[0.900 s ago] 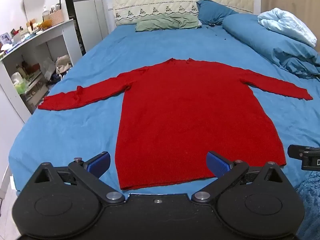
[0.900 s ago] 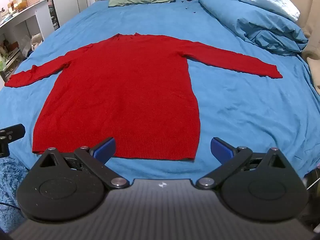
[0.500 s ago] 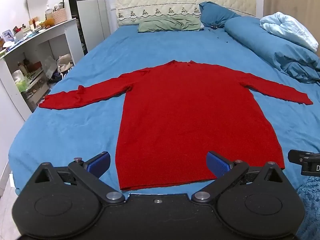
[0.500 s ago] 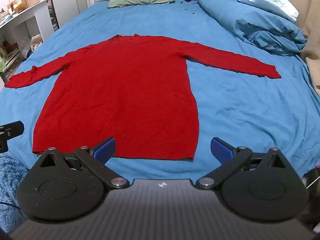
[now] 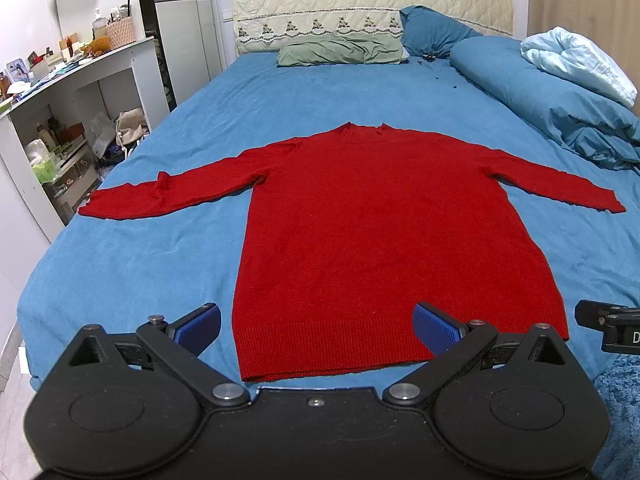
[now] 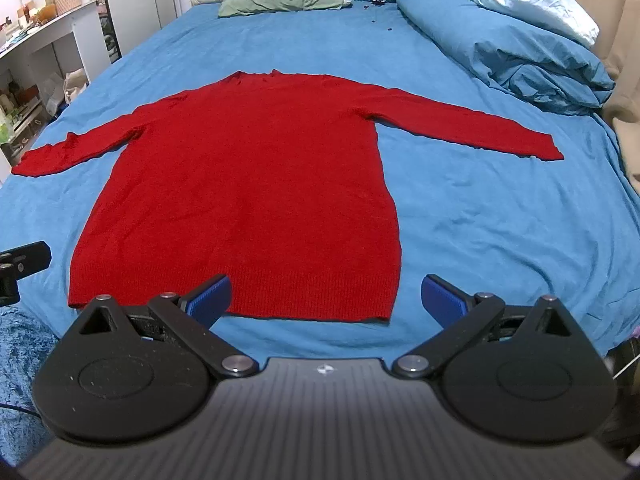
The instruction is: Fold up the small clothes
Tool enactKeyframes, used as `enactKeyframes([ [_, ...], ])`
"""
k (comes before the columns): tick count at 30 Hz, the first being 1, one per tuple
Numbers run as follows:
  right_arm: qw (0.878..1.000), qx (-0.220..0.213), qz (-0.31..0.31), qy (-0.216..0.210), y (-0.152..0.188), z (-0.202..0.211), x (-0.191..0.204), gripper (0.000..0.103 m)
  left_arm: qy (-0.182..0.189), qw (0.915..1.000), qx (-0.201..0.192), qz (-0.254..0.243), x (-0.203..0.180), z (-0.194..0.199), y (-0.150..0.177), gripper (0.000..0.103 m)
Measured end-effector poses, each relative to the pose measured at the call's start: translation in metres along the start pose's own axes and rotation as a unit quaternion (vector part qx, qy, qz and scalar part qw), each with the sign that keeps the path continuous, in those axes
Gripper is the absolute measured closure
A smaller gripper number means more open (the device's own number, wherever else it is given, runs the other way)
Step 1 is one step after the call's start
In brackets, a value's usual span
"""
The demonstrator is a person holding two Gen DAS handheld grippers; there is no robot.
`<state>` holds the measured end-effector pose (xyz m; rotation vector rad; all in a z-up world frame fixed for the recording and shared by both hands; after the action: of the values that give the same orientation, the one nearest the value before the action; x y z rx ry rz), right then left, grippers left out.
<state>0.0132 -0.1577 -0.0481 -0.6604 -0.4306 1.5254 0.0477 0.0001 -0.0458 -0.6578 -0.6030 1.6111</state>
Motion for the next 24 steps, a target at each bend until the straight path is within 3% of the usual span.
enactKeyframes([
  [24, 1.000, -0.003, 0.003, -0.001, -0.0017, -0.0003, 0.0010, 0.000, 0.004, 1.0000, -0.005, 0.005, 0.0041, 0.0035, -0.0044, 0.000],
])
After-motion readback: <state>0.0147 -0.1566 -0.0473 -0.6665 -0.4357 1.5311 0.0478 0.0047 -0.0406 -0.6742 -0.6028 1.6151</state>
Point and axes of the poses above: each gripper's, at about its wrist camera, not at the fingertips, and z roughly against the way its jaws point, x to its left, y to its underside, the point moved 7 cm from there along -z, roughly the way its jaws point, and after that the axes turned 12 degrees about z, right-handed, at the moved point
